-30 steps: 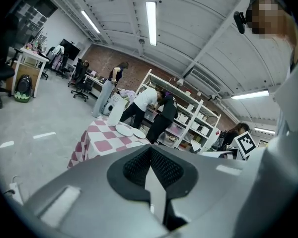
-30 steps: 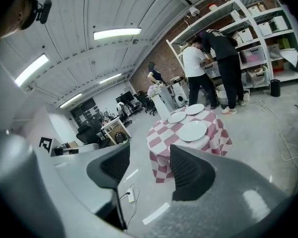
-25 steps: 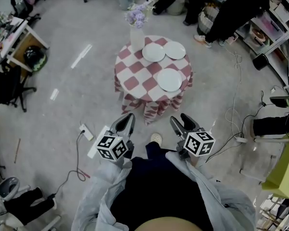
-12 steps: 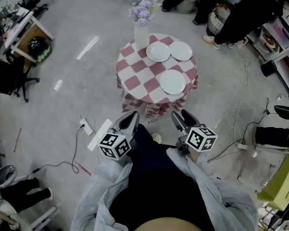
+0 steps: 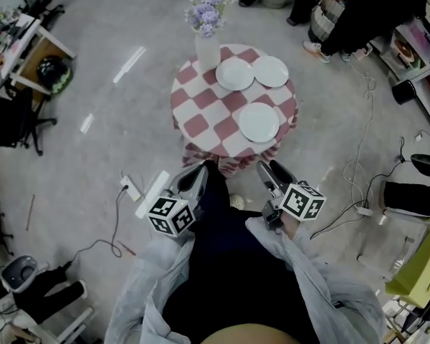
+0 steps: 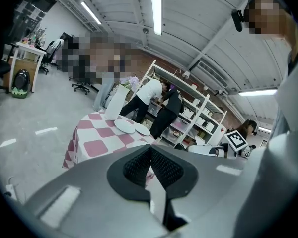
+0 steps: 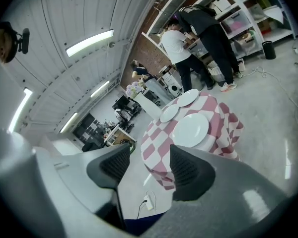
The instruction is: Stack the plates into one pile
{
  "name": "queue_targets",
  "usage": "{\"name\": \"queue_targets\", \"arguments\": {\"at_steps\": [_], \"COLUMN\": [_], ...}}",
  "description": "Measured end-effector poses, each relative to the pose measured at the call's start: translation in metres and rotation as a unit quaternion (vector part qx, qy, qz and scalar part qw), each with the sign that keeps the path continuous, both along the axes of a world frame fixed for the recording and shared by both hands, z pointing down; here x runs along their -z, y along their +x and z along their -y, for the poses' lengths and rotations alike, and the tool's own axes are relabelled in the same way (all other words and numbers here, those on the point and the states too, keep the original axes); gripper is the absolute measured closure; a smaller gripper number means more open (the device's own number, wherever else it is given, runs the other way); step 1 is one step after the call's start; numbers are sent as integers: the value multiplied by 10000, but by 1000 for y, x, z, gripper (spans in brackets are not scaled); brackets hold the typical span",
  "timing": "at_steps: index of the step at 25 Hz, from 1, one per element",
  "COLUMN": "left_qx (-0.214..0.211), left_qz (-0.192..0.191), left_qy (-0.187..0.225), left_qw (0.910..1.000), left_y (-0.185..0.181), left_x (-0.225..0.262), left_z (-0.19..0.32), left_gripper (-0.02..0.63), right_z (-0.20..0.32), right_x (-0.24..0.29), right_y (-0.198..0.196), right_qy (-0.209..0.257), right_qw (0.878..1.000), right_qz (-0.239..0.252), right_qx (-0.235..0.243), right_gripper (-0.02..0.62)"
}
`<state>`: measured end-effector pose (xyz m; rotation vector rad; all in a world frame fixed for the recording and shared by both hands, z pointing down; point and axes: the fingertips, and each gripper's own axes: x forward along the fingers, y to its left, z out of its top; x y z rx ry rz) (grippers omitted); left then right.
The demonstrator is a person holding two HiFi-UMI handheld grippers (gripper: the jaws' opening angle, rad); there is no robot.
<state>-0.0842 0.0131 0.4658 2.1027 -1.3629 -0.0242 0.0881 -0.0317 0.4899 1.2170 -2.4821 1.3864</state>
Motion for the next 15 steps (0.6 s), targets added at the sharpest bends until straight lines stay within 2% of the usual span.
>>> {"name": "queue_targets", "arguments": {"at_steps": [8, 11, 15], "left_qx": [-254, -398, -661], "left_qz": [-19, -15, 71], "left_qy": [5, 39, 82], "left_qw": [9997, 9992, 9978], "left_y": [-18, -25, -32], "left_x": [6, 10, 15], "left_z": [76, 107, 146], "left_gripper": [595, 595, 595], "right_z": [65, 93, 126], "right_x": [4, 10, 13], "right_y": [-15, -26, -33], "right_qy": [-220, -353, -569], "right_qw": [9984, 9953, 9855], "right_qz": [319, 685, 1260], "right_qx": [-417, -590, -979], "right_gripper": [348, 318, 311]}}
